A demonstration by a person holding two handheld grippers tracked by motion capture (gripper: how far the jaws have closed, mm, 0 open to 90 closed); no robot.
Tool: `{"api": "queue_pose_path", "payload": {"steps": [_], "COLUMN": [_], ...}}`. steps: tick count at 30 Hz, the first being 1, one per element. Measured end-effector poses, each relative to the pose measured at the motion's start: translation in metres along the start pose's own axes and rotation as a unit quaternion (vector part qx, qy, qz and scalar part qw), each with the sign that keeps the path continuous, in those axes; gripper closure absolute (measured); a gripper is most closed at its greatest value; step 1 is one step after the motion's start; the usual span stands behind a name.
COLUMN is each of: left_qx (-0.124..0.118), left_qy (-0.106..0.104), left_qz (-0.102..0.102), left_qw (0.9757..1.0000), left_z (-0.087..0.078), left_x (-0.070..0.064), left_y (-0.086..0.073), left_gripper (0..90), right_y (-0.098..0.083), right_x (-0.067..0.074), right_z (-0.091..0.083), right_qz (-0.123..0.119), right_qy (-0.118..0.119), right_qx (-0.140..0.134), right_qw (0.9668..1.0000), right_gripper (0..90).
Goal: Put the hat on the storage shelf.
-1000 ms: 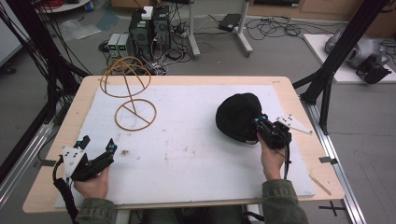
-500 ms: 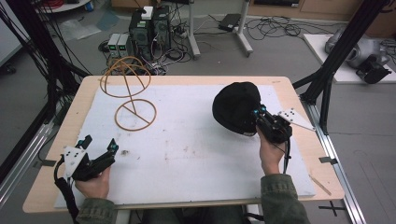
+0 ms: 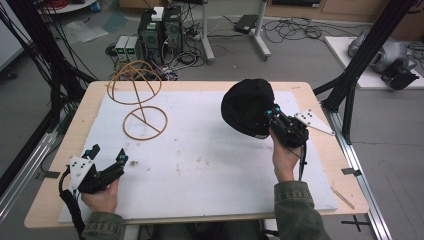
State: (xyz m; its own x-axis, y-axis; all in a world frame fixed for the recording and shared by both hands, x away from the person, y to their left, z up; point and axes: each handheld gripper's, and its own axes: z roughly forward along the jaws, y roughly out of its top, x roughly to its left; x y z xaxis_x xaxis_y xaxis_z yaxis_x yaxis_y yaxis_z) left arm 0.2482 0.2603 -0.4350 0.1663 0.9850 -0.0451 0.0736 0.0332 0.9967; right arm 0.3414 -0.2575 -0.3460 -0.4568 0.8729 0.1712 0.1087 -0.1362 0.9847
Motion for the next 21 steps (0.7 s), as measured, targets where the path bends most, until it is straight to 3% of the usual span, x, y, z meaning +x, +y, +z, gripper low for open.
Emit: {"api": "queue_pose_path", "payload": {"steps": [3, 8, 12, 14, 21], "left_qx": [0.0, -0.001, 0.001, 0.002, 0.002], "left_qy": [0.0, 0.0, -0.002, -0.002, -0.001], "left_qz": [0.004, 0.003, 0.006, 0.007, 0.008], "left_qw": [1.0, 1.0, 1.0, 1.0, 1.0], "left_z": [0.001, 0.001, 0.001, 0.001, 0.0], "left_x": [0.001, 0.001, 0.0, 0.0, 0.0], "left_y": [0.0, -0.001, -0.001, -0.001, 0.0], "left_gripper": [16.3, 16.3, 16.3, 16.3, 16.3], "right_y": [0.008, 0.017, 0.021, 0.023, 0.033], "right_x": [0.011, 0.026, 0.038, 0.042, 0.063], "right_z": [0.007, 0.021, 0.032, 0.038, 0.058], "right_qz": [-0.018, -0.024, -0.027, -0.016, -0.025], "right_qy": [0.005, 0.024, 0.036, 0.056, 0.07], "right_qx": [-0.004, -0.007, -0.011, -0.004, -0.001], "right_qw": [0.9998, 0.9994, 0.9989, 0.9983, 0.9972], "right_gripper": [87.5, 87.4, 87.3, 87.2, 87.1]}}
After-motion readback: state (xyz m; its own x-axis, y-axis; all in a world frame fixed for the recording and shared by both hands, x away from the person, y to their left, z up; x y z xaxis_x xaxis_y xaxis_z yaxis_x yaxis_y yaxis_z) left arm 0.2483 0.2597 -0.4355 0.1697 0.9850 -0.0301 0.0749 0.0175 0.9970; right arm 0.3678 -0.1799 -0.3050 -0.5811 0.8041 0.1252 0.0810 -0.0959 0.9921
